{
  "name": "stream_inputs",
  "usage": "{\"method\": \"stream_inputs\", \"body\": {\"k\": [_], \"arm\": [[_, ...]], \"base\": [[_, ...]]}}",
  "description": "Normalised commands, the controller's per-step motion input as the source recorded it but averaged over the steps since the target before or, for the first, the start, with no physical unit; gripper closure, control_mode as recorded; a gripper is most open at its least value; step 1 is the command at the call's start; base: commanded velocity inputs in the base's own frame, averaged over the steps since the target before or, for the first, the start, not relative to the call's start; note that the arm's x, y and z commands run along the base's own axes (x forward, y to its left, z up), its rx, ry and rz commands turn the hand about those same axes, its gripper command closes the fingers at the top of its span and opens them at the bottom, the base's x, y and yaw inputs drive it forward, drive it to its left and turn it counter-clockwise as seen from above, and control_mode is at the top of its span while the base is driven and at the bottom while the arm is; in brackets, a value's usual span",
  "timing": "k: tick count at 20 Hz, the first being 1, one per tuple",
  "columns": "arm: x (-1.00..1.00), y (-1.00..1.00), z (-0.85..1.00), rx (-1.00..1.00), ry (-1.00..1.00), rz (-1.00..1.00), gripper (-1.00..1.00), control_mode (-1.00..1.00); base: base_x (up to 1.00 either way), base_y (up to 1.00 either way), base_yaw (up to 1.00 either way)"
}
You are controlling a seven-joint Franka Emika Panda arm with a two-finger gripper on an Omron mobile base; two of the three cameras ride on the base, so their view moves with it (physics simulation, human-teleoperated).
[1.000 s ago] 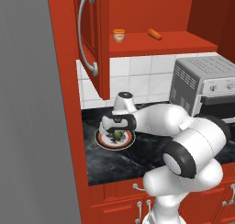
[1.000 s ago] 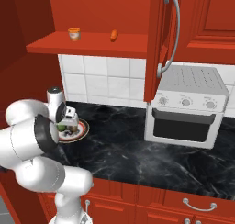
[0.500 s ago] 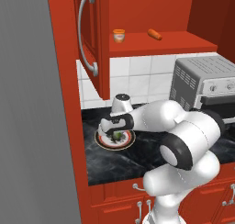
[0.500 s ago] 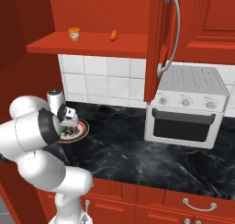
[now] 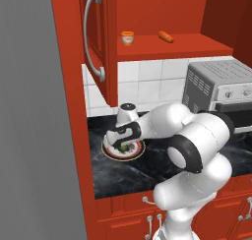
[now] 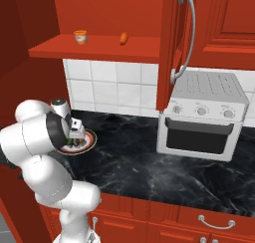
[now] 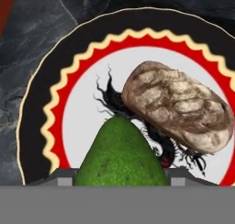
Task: Pick the avocado and bread from the counter and place them on the plate. Then pick the jam from the cabinet and place it next to the plate. Lastly close the cabinet door.
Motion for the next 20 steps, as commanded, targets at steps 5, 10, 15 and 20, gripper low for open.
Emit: {"method": "stream_inputs", "body": {"k": [5,10,15,20], "arm": [[0.09,0.01,-0.16,-0.01,0.03,0.00,1.00,-1.00],[0.05,0.04,-0.04,-0.01,0.03,0.00,-1.00,-1.00],[0.00,0.06,0.07,0.00,0.00,0.00,-1.00,-1.00],[0.00,0.02,0.17,0.00,0.00,0.00,-1.00,-1.00]], "base": [[0.00,0.00,0.00],[0.00,0.00,0.00],[0.00,0.00,0.00],[0.00,0.00,0.00]]}}
